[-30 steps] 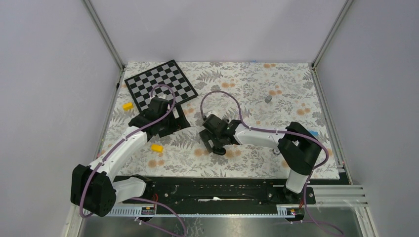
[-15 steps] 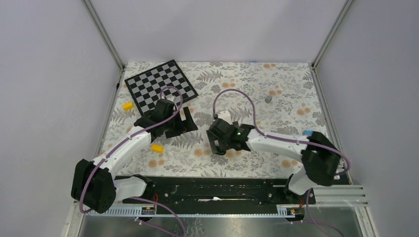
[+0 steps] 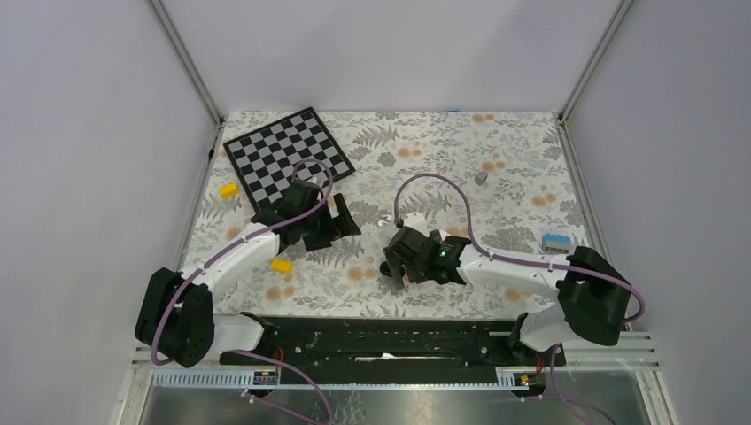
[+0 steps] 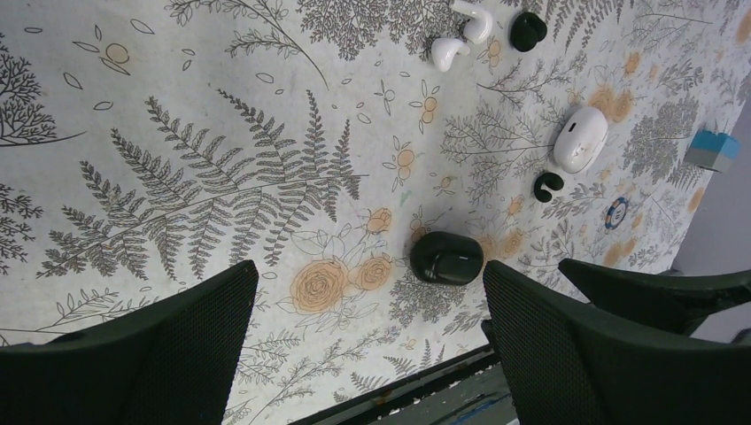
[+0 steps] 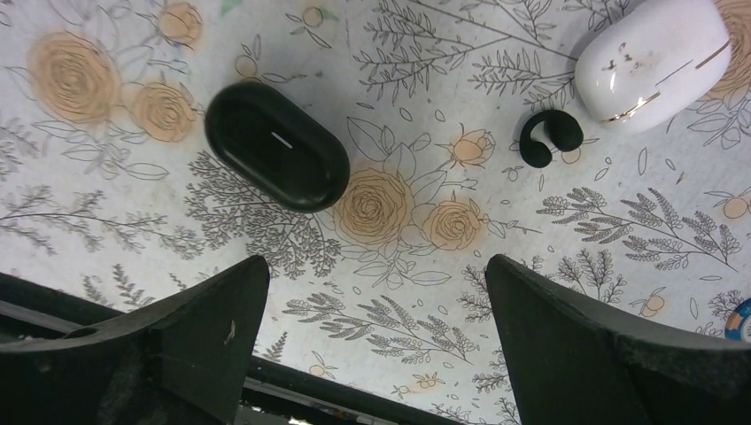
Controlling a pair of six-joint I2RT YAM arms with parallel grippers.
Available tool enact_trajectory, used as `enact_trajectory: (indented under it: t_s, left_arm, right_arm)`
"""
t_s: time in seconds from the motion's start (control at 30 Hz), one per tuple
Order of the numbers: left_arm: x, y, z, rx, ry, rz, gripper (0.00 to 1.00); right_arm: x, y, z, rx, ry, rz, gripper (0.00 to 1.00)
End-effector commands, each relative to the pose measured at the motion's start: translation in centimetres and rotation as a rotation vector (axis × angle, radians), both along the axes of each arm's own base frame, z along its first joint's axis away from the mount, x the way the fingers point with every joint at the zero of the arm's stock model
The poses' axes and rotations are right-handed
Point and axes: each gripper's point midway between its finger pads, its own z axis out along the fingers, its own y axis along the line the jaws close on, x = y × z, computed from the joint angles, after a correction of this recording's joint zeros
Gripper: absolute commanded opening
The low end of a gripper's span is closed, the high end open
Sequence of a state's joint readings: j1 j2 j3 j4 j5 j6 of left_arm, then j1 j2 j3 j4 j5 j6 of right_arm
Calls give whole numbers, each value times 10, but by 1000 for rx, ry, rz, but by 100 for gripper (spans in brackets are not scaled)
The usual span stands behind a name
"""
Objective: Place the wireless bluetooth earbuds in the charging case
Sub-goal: Adjust the charging case at the center of the board.
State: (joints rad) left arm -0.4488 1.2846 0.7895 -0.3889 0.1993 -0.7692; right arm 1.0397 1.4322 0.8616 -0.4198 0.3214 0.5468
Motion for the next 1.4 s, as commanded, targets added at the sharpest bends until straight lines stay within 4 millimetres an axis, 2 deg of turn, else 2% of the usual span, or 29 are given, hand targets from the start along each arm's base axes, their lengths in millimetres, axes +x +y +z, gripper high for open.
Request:
enact_trajectory:
  t_s: [0.0, 0.13, 0.3, 0.43, 0.6, 0.73, 0.9, 1.0, 1.1, 1.27, 1.37]
  left_arm:
    - [9, -6, 17, -42, -70, -15, 99]
    - [10, -4, 22, -29, -99, -27, 99]
    - [12, -2, 22, -2, -107, -37, 99]
    - [9, -5, 20, -11, -89, -61, 99]
    - [7, -5, 17, -8, -86, -70, 99]
    - [3, -7, 12, -17, -67, -95, 99]
    - [-6, -12, 1, -35, -31, -134, 99]
    - [-13, -10, -7, -40, -16, -140, 99]
    - [-15, -3, -12, -15, -6, -111, 99]
    - [-18, -12, 7, -108, -3, -135, 99]
    - [-14, -2, 14, -102, -15, -91, 99]
  right_arm:
    - [-2, -1, -8, -45, 25, -6, 100]
    - [-4, 4, -17, -40, 46, -10, 100]
    - [12, -2, -20, -102, -19, -60, 100]
    - [31, -7, -23, -139, -44, -92, 100]
    - [63, -2, -21, -40, -42, -123, 100]
    - [79, -7, -10, 13, -61, -209, 100]
    - [72, -4, 4, 85, -54, -214, 100]
    - [67, -3, 19, 156, -46, -263, 100]
    - [58, 12, 34, 251, -27, -300, 100]
    - [46, 23, 36, 281, -19, -401, 100]
    - [44, 25, 27, 268, -1, -416, 96]
